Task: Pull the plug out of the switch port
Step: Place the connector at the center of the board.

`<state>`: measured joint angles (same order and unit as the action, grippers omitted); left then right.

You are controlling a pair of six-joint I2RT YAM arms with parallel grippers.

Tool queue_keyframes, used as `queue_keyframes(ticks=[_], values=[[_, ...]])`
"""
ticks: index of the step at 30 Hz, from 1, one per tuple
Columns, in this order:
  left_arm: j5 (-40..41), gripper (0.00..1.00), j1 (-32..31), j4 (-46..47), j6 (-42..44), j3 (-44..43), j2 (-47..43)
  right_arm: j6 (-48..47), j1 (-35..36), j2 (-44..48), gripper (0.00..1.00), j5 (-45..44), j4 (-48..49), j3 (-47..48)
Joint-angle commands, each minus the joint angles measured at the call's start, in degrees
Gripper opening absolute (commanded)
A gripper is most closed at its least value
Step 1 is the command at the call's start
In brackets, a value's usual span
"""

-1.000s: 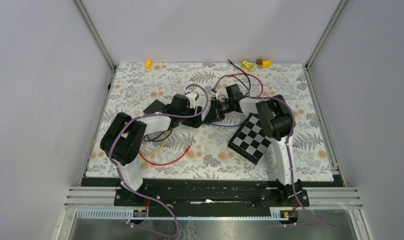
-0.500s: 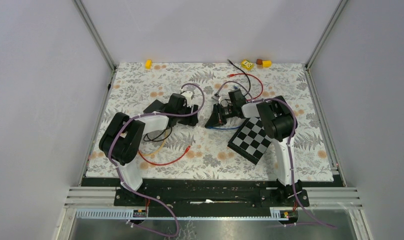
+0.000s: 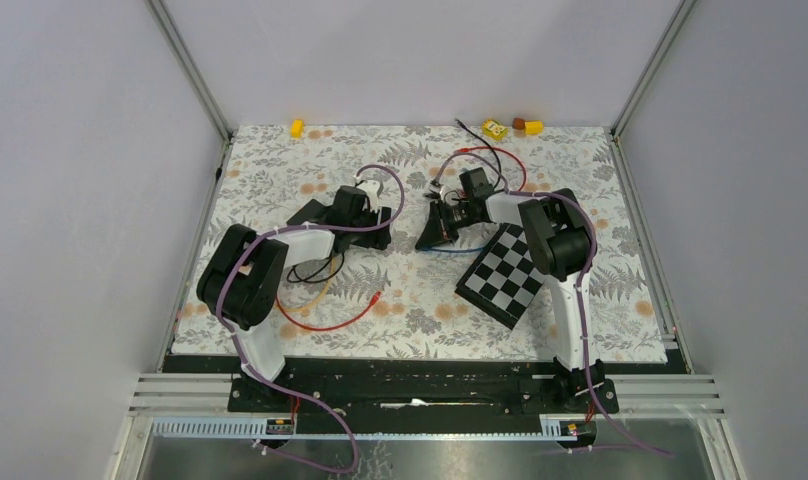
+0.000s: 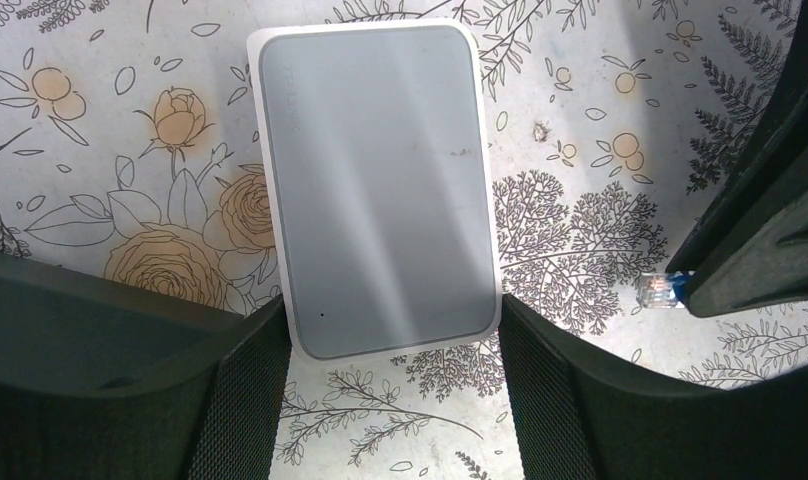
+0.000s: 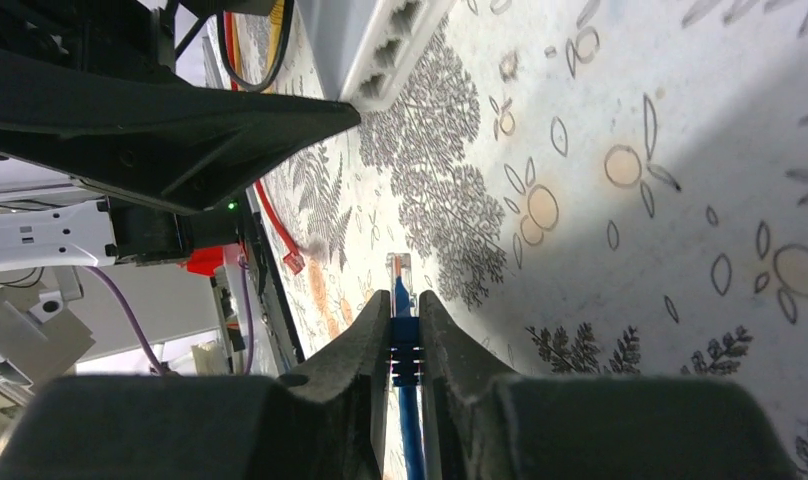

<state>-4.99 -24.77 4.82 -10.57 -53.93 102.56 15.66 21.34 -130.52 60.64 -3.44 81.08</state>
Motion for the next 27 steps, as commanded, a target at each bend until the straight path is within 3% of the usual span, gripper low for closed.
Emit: queue_keyframes(ticks=[1,8,14,22,27], values=[[-3.21,0.0,0.08,-1.31,-0.01,1.5,-0.81,-5.85,-0.16,-0.16,0.05,-2.0,-7.77,6.03],[-5.92,0.0,0.08,-1.55,1.01,0.81,-0.98,-11.99,-0.21,0.74,0.11,-6.36,-15.48,9.84],[-9.16,0.0,0.08,-6.56,3.96,-3.57,1.48,-14.95,-0.21,-0.44,0.22,-7.29,-19.35,10.77],[-11.76,0.0,0.06,-18.34,12.75,-14.14,6.64,-17.74,-0.46,0.6,0.44,-8.2,-22.61,11.82],[-15.33,0.07,0.08,-28.35,22.51,-24.3,12.0,-18.33,-2.23,2.99,0.6,-8.82,-23.27,11.38]])
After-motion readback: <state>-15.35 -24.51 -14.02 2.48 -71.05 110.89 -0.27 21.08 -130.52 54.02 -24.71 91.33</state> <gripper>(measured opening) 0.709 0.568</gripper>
